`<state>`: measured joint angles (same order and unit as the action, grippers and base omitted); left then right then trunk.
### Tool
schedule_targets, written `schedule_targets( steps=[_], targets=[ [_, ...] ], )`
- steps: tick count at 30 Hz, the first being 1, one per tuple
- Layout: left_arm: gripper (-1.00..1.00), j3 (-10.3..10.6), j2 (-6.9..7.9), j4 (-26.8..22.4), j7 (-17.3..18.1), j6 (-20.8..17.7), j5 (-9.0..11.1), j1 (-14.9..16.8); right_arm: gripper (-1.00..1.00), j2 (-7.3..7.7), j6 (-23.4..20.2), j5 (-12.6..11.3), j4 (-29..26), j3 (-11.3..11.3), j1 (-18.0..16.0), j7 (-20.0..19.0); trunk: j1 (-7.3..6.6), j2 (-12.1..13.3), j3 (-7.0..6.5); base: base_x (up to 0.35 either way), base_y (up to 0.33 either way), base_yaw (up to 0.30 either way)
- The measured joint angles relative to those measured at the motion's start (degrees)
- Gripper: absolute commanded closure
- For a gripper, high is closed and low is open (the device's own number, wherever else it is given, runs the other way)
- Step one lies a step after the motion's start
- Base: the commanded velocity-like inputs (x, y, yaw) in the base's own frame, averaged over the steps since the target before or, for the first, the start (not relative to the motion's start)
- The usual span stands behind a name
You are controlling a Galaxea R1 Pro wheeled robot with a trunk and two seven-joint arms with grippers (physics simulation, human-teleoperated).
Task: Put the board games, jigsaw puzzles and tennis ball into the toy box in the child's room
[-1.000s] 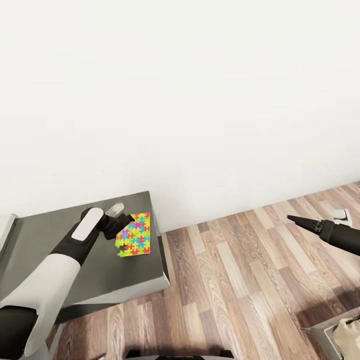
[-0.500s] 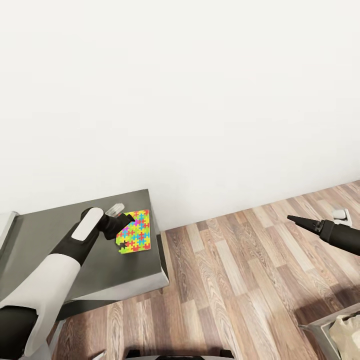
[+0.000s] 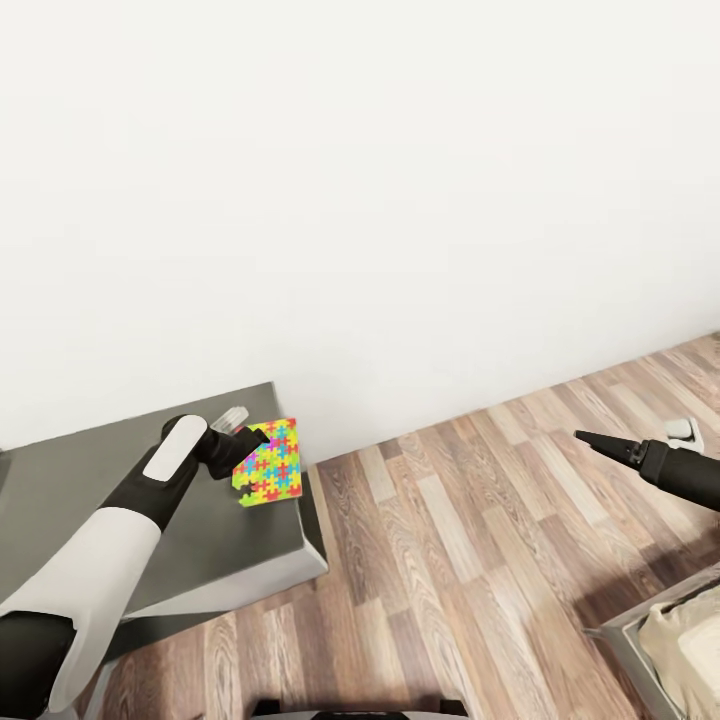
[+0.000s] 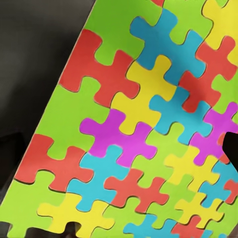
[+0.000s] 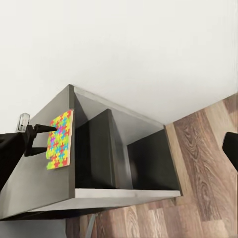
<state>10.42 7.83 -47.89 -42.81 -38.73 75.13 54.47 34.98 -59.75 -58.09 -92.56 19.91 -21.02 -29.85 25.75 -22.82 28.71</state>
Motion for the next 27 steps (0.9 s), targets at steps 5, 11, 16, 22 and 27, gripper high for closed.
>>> schedule_targets(
  steps=[5, 11, 16, 22, 27],
  targets=[
    [-1.00, 0.0, 0.01, 0.0, 0.0, 0.0, 0.0, 0.0, -1.00, 0.00, 0.0, 0.0, 0.0, 0.0, 0.0, 0.0, 0.00, 0.0, 0.00, 0.000, 0.000, -0.108],
    [-1.00, 0.0, 0.06, 0.0, 0.0, 0.0, 0.0, 0.0, -1.00, 0.00, 0.0, 0.0, 0.0, 0.0, 0.0, 0.0, 0.00, 0.0, 0.00, 0.000, 0.000, -0.038],
    [-1.00, -0.1, 0.03, 0.0, 0.0, 0.0, 0.0, 0.0, -1.00, 0.00, 0.0, 0.0, 0.0, 0.0, 0.0, 0.0, 0.00, 0.0, 0.00, 0.000, 0.000, -0.015],
    [-1.00, -0.1, 0.06, 0.0, 0.0, 0.0, 0.0, 0.0, -1.00, 0.00, 0.0, 0.0, 0.0, 0.0, 0.0, 0.0, 0.00, 0.0, 0.00, 0.000, 0.000, -0.033],
    [-1.00, -0.1, 0.08, 0.0, 0.0, 0.0, 0.0, 0.0, -1.00, 0.00, 0.0, 0.0, 0.0, 0.0, 0.0, 0.0, 0.00, 0.0, 0.00, 0.000, 0.000, -0.092]
  ],
)
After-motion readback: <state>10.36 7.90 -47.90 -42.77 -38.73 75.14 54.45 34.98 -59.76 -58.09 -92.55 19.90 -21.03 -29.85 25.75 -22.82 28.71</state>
